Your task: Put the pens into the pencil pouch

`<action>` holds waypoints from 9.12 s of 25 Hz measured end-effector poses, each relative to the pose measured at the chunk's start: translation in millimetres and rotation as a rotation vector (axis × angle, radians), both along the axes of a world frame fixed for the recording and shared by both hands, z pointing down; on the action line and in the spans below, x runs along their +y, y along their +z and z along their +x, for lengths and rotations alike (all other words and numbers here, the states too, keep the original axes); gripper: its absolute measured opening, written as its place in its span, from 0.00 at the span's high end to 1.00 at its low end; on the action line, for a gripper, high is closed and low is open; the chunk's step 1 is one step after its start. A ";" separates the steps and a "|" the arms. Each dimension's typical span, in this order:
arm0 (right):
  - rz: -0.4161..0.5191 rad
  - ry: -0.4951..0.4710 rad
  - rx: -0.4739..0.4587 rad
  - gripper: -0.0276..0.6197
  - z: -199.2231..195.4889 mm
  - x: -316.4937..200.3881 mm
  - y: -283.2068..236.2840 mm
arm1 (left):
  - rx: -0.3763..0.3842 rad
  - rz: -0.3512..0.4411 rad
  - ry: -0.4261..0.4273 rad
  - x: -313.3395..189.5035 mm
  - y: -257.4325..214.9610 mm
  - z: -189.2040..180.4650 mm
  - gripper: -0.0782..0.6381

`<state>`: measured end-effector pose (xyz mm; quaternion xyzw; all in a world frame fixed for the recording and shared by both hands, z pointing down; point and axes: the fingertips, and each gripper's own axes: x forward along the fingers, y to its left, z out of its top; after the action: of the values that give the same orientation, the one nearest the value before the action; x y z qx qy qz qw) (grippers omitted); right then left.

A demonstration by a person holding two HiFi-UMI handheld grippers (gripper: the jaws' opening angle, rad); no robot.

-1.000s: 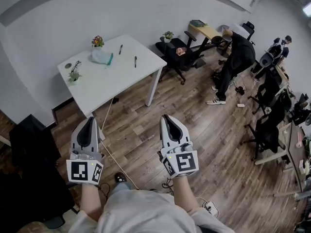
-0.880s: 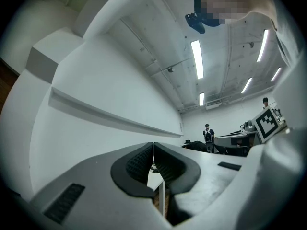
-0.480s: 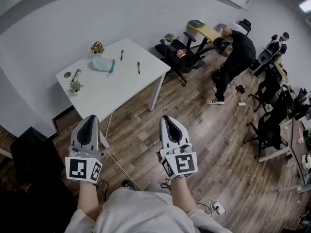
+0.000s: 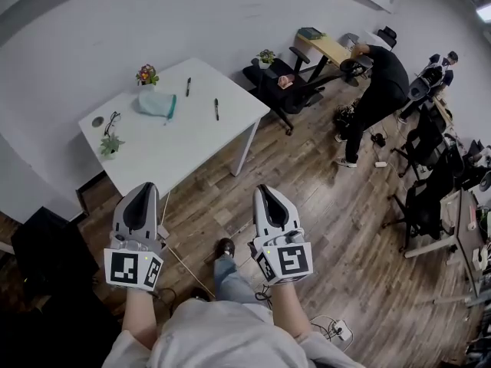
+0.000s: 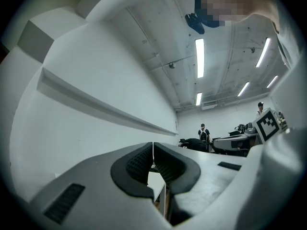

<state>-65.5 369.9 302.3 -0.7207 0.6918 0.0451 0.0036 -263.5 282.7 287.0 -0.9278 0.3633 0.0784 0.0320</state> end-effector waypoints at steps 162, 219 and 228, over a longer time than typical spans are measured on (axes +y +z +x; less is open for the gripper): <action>-0.449 -1.416 1.029 0.90 122.3 -672.8 199.9 | 0.196 -0.356 -0.440 -477.3 109.5 249.5 0.84; -0.455 -1.343 0.130 0.86 74.6 -674.6 149.7 | 0.151 -0.289 -0.351 -470.7 87.9 250.7 0.84; -0.289 -1.165 -0.031 0.86 98.8 -654.6 81.9 | 0.124 -0.258 -0.195 -463.6 73.5 266.5 0.84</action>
<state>33.3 -284.7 384.2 -0.2165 0.9719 -0.0696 -0.0601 3.0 -180.9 360.6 -0.8779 0.4600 0.0846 -0.1022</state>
